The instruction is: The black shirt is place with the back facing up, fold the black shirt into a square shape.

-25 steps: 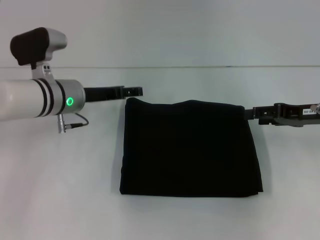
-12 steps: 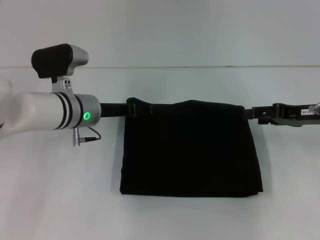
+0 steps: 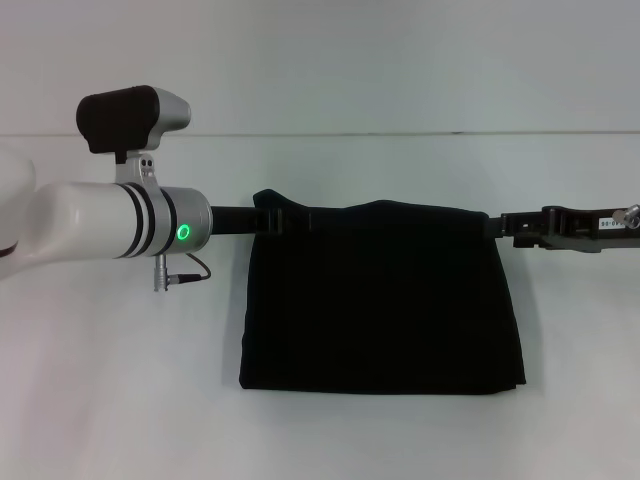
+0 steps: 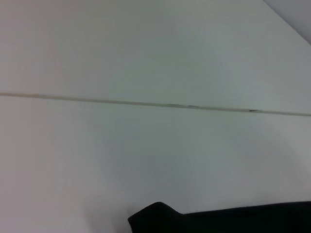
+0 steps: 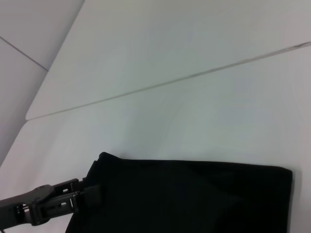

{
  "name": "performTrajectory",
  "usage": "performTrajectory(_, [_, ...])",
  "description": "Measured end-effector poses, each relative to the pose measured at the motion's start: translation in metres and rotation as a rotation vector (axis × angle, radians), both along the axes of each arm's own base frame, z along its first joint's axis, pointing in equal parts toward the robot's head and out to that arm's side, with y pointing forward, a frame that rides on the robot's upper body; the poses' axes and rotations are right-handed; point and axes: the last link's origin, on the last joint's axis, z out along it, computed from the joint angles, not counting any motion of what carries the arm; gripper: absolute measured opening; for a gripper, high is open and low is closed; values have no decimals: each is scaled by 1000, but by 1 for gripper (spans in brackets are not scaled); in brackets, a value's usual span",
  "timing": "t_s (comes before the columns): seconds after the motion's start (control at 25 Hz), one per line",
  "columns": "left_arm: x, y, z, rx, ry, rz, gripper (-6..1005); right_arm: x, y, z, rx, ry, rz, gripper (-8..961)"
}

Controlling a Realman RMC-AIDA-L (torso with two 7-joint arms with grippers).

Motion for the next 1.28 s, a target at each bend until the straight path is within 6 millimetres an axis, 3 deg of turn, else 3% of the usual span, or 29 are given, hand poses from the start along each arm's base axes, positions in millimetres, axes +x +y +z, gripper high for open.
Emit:
performTrajectory(0.28, [-2,-2,-2,1,8,-13,748,0,0,-4,6,0,-8,701])
performTrajectory(0.92, [-2,-4,-3,-7,12,-26,102,-23,14,-35,60,-15,23,699])
performTrajectory(1.28, [-3,-4,-3,-9,13,-27,82,-32,22,-45,126,-31,69,700])
